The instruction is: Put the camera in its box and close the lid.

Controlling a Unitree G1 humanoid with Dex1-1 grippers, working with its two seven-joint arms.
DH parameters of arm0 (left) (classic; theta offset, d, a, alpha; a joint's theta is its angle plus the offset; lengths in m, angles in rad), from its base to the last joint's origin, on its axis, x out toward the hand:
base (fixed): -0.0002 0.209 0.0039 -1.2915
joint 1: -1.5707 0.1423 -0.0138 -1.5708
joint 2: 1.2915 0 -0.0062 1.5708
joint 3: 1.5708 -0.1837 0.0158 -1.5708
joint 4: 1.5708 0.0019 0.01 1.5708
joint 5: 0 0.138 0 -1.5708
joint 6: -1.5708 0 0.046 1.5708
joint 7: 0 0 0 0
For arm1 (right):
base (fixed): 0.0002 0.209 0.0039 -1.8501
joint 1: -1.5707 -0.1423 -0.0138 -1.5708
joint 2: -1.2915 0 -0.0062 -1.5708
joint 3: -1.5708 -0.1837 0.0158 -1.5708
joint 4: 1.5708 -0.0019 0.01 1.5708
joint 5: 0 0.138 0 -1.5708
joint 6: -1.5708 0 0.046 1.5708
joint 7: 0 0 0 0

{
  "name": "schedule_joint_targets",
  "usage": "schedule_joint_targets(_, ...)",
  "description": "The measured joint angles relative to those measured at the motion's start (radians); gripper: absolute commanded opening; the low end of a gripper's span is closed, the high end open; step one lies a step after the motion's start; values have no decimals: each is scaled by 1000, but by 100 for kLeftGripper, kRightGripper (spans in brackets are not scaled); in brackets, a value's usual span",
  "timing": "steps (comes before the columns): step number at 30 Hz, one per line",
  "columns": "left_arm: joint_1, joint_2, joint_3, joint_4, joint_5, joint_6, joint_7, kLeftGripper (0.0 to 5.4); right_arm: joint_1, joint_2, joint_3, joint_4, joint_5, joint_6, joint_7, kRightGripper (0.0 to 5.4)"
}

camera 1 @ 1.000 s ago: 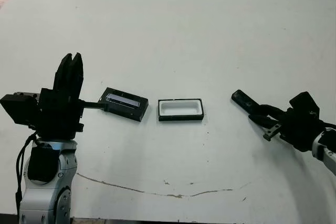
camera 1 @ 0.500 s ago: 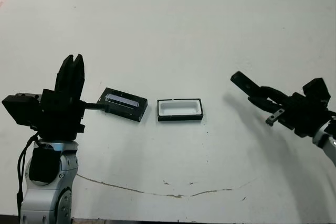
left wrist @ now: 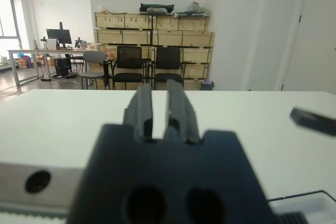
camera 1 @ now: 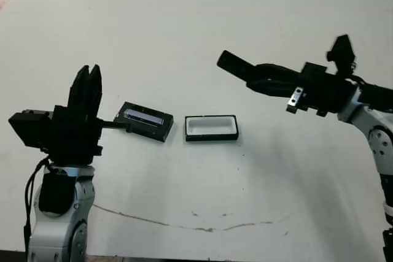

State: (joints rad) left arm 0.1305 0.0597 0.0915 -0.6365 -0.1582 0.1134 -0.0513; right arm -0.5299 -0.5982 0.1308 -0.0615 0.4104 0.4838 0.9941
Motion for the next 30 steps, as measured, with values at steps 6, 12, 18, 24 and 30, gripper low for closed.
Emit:
schedule_joint_targets(6,7,-14,-10,-6,0,0,8,0,-75,-5,114,72,-111,-41,96,0)
schedule_joint_targets(12,16,-19,-17,-10,7,0,11,0,-114,-4,173,115,-186,-87,155,0)
schedule_joint_targets(18,16,-23,-19,-10,3,0,15,0,-144,-4,205,120,-244,-87,186,0)
schedule_joint_targets(24,15,-23,-20,-9,5,0,17,0,-163,-4,218,120,-273,-70,207,0)
schedule_joint_targets(30,11,-23,-20,-7,3,0,17,0,-167,4,227,122,-284,-59,222,0)
